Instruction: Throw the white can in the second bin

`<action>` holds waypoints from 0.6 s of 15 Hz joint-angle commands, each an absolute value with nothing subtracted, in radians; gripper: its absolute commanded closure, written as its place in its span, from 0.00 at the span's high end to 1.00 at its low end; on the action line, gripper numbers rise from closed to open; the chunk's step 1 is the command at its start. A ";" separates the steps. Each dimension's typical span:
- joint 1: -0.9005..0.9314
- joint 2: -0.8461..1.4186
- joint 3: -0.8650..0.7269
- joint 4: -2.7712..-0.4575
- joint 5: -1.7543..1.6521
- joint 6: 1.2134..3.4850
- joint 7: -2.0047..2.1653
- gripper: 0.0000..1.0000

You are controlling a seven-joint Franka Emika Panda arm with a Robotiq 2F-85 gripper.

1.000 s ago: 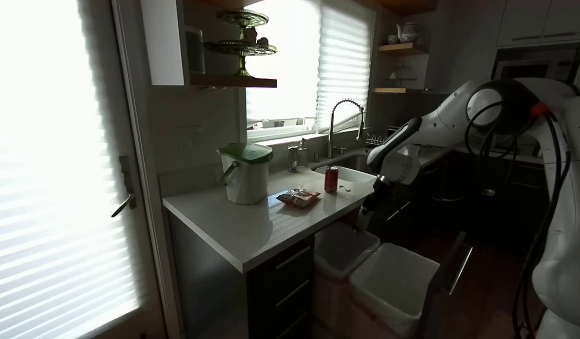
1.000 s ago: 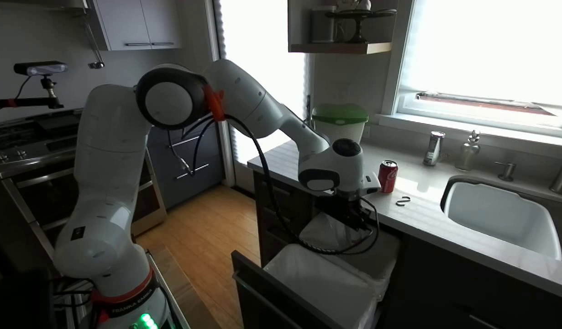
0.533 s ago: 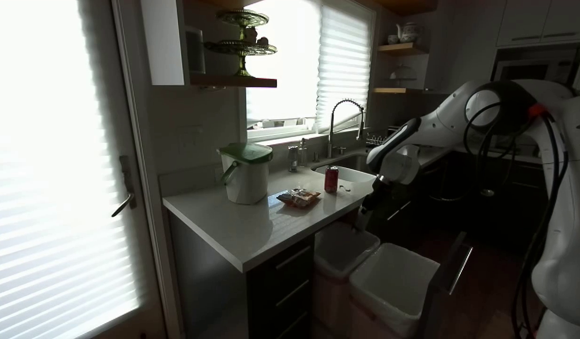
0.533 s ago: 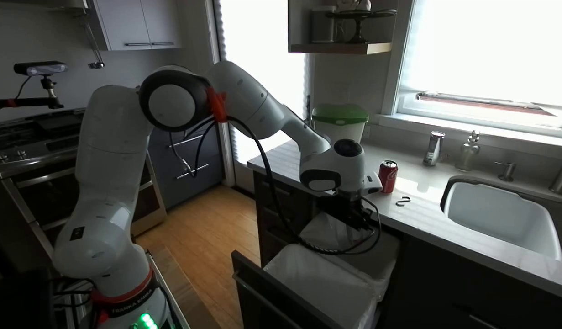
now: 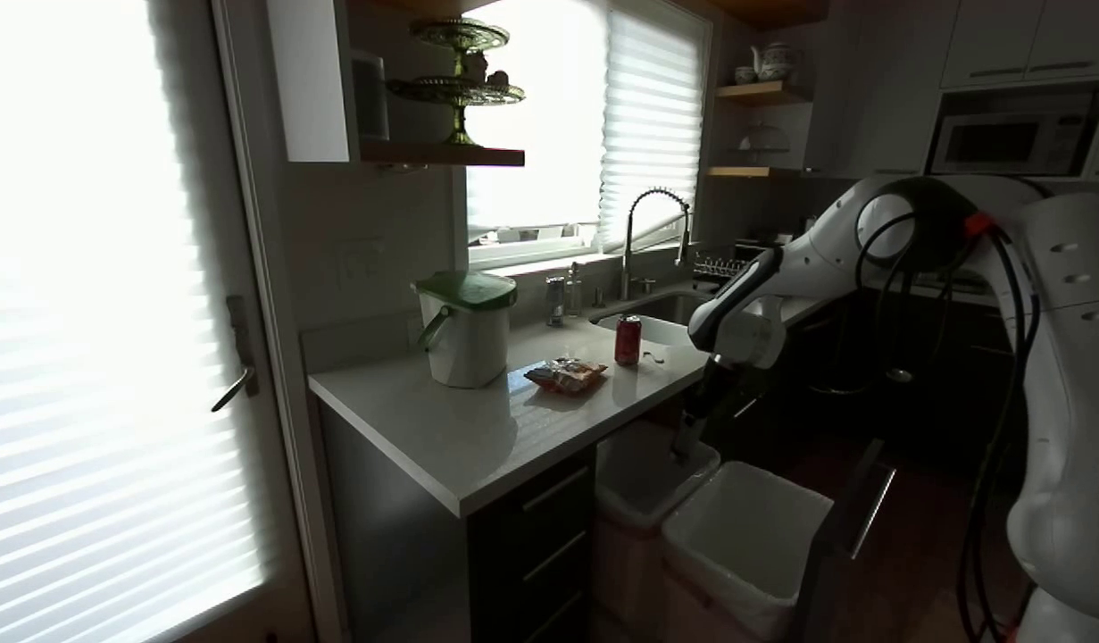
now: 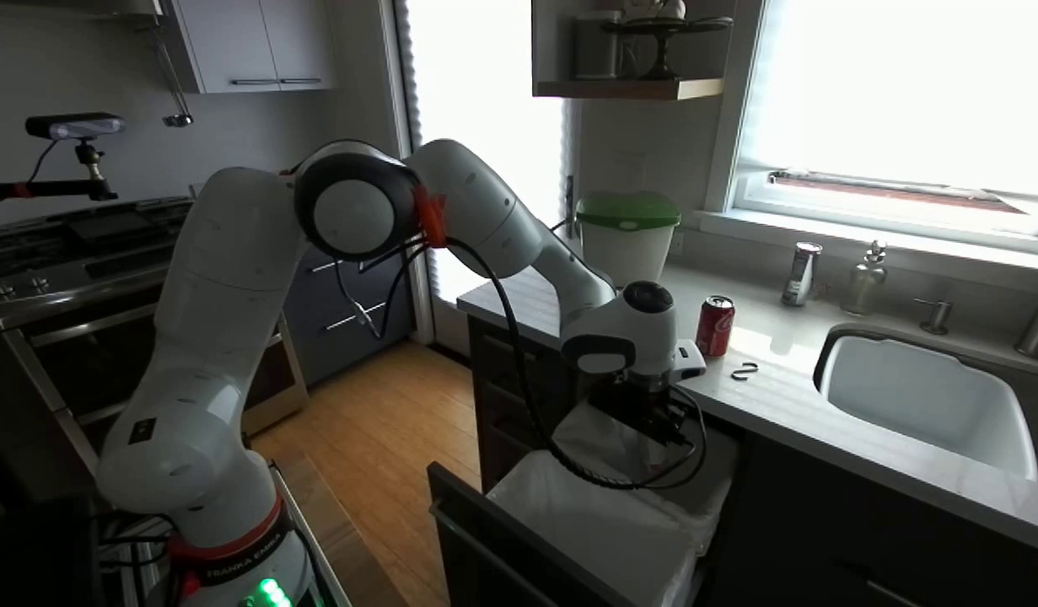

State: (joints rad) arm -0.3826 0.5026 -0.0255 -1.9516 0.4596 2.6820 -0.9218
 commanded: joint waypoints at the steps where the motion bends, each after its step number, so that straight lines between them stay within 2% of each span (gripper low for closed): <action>1: -0.422 0.572 0.009 -1.900 0.423 2.739 -0.920 0.38; 5: -0.457 0.611 0.053 -1.870 0.391 2.815 -0.928 0.38; 6: -0.470 0.618 0.069 -1.862 0.385 2.824 -0.934 0.44; 7: -0.476 0.619 0.078 -1.860 0.371 2.830 -0.931 0.87; 8: -0.485 0.618 0.090 -1.861 0.365 2.834 -0.934 0.88; 9: -0.498 0.617 0.108 -1.859 0.365 2.840 -0.942 0.95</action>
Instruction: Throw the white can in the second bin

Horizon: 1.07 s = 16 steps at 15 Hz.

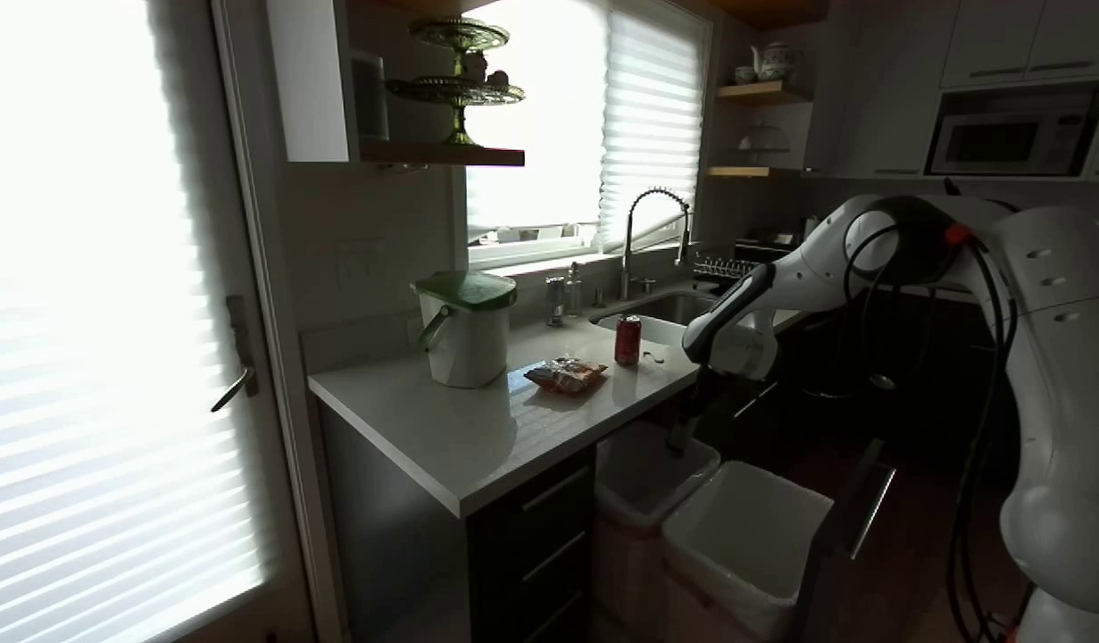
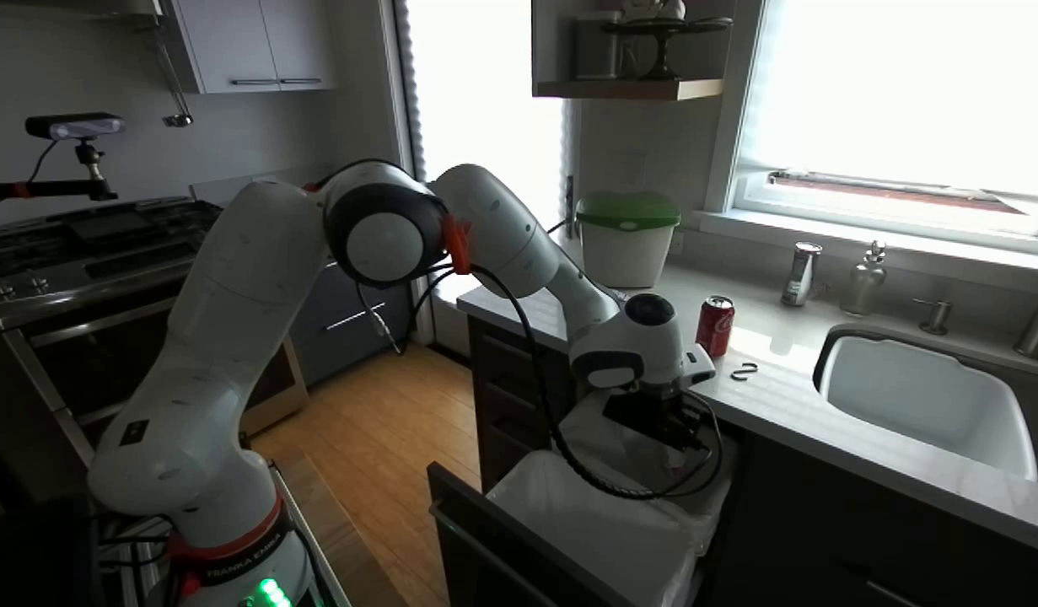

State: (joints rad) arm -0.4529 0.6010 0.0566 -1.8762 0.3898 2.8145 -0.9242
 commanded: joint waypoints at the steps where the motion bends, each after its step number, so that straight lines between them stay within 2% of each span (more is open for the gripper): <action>1: -0.514 0.613 0.129 -1.859 0.368 2.831 -0.951 0.99; 5: -0.538 0.561 0.159 -1.894 0.371 2.774 -0.941 1.00; 8: -0.540 0.492 0.157 -1.935 0.384 2.632 -0.930 1.00; 16: -0.451 0.292 -0.027 -1.953 0.328 2.199 -0.860 1.00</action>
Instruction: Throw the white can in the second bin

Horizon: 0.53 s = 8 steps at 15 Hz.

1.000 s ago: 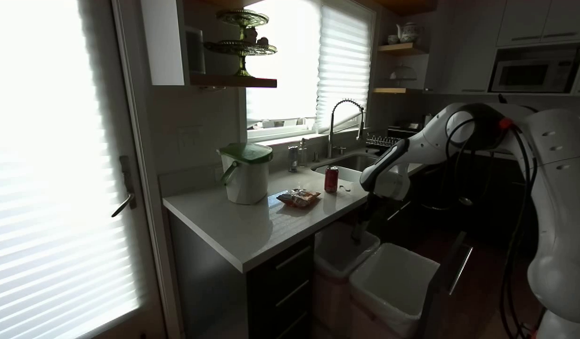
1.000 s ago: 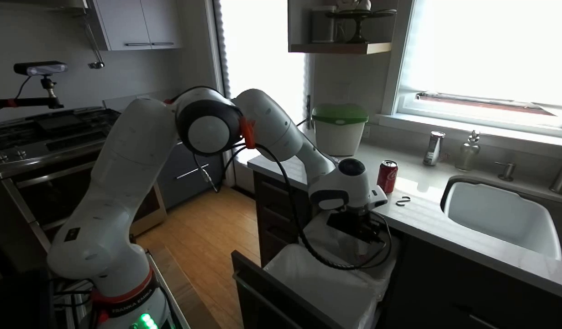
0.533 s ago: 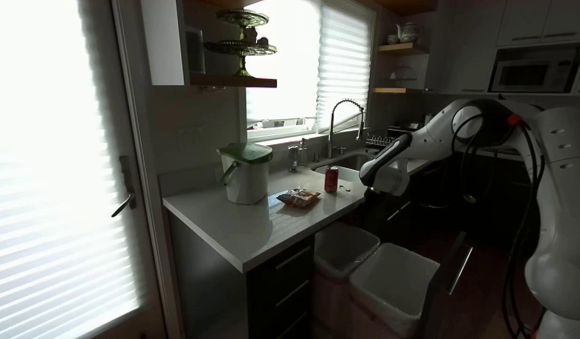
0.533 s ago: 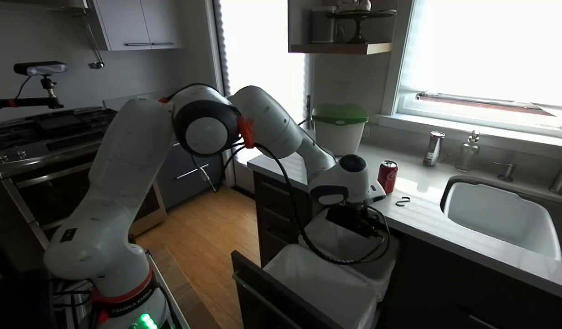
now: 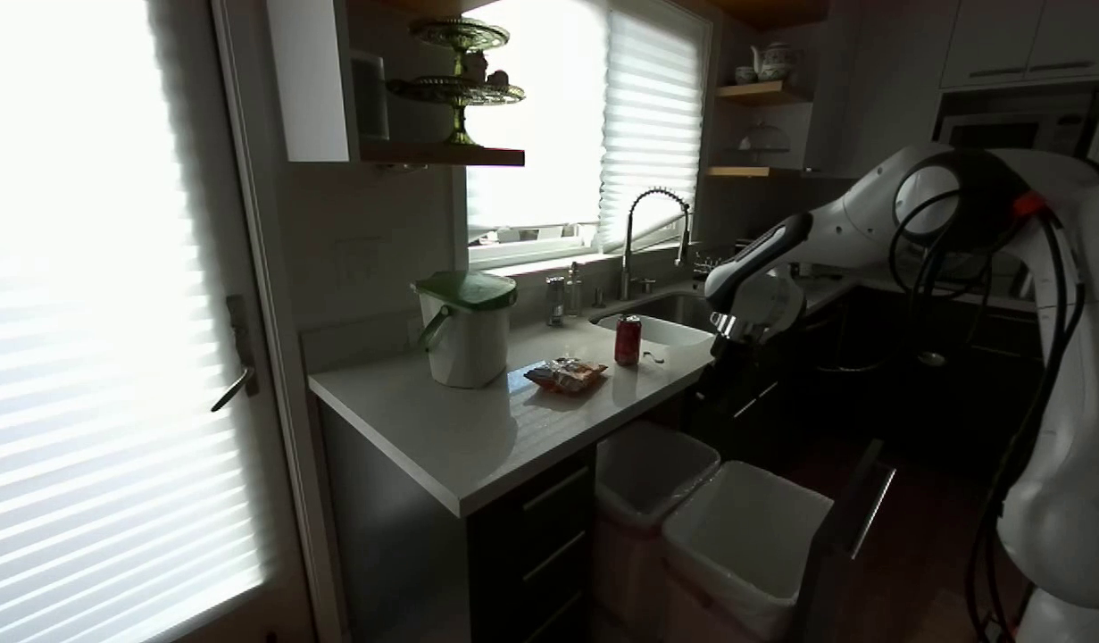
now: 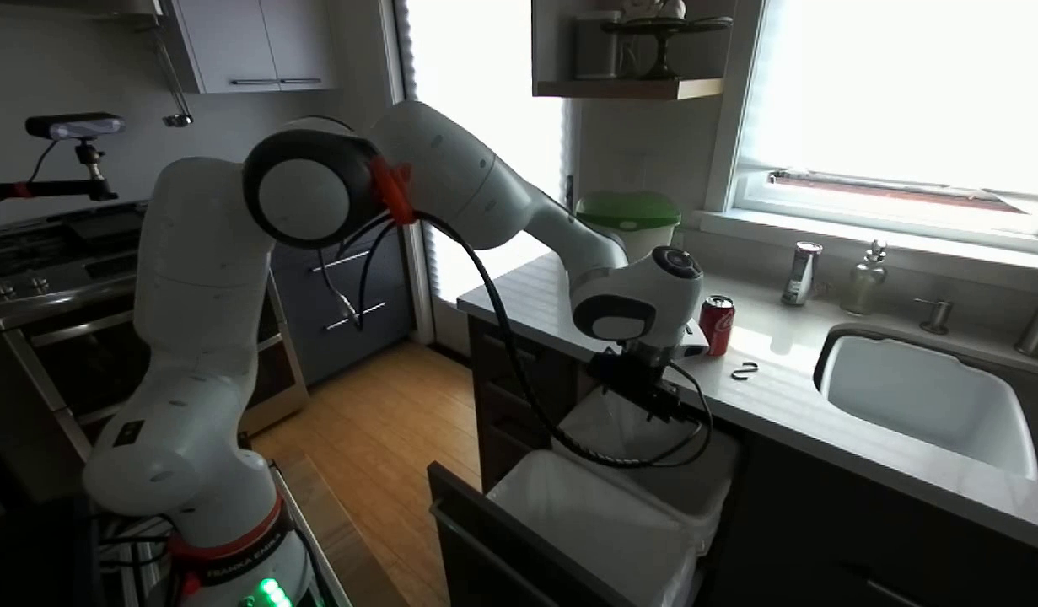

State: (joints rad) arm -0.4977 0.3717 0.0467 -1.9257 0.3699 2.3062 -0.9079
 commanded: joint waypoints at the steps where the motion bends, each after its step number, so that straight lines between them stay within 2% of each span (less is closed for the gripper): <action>1: -0.438 0.273 -0.052 -1.942 0.310 2.162 -0.845 1.00; 8: -0.375 0.252 -0.152 -1.716 0.202 1.932 -0.689 1.00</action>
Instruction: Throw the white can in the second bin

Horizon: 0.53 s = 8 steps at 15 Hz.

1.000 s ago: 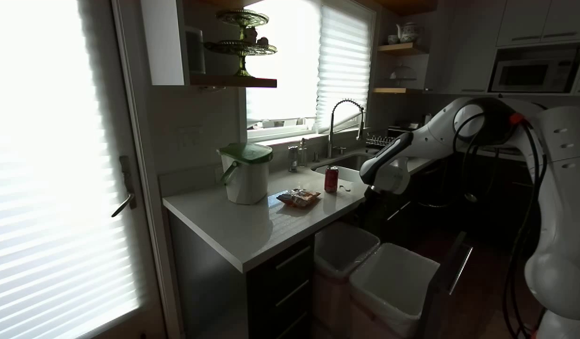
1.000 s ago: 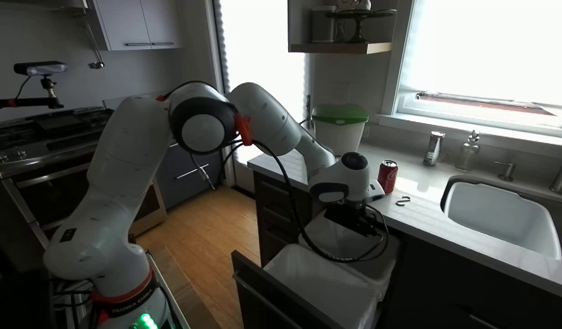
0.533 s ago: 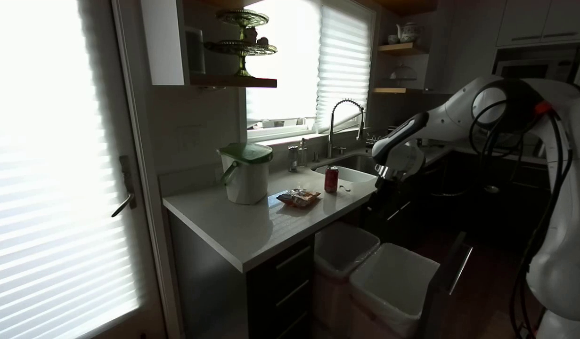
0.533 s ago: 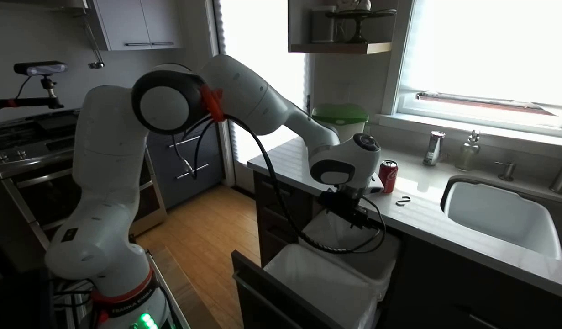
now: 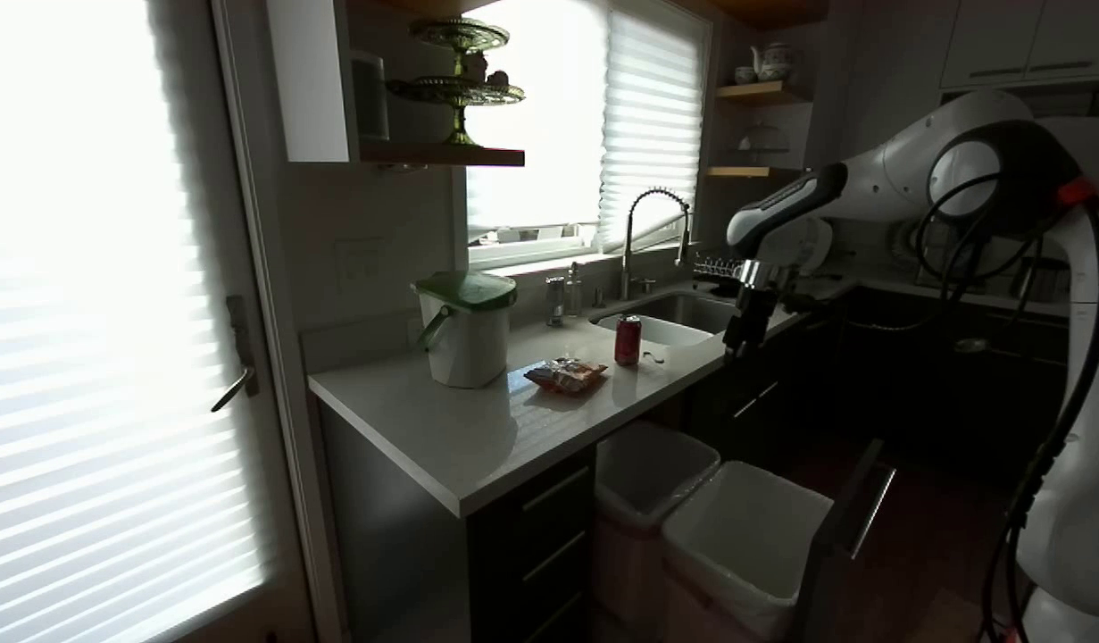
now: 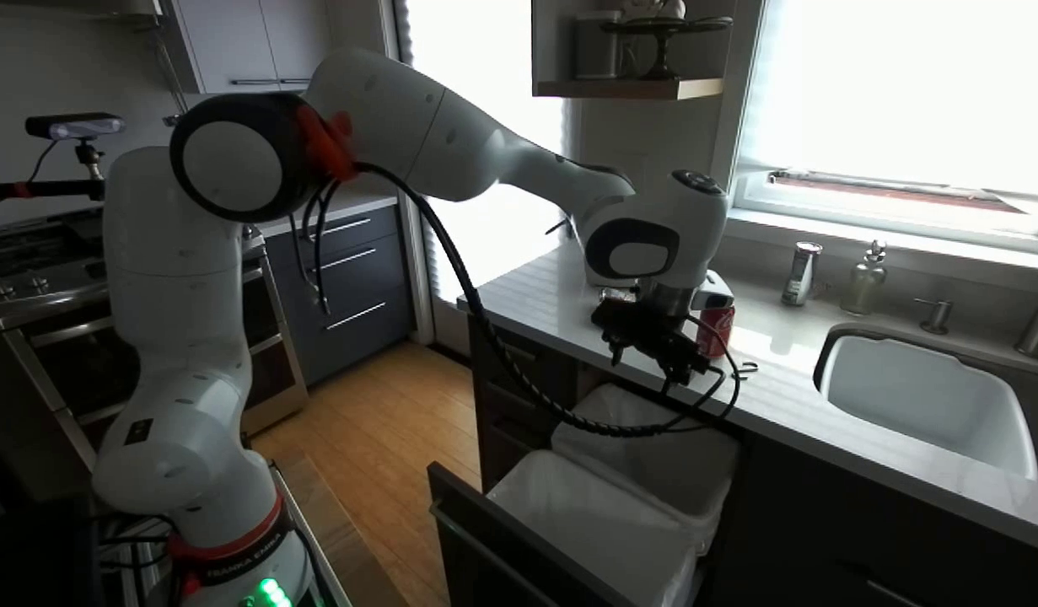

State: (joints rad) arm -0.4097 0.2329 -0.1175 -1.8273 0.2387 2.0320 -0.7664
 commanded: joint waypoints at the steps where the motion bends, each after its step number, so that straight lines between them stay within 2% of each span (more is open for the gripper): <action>1: -0.366 0.269 -0.159 -1.653 0.183 1.900 -0.644 1.00; 8: -0.341 0.427 -0.150 -1.234 0.186 1.668 -0.380 1.00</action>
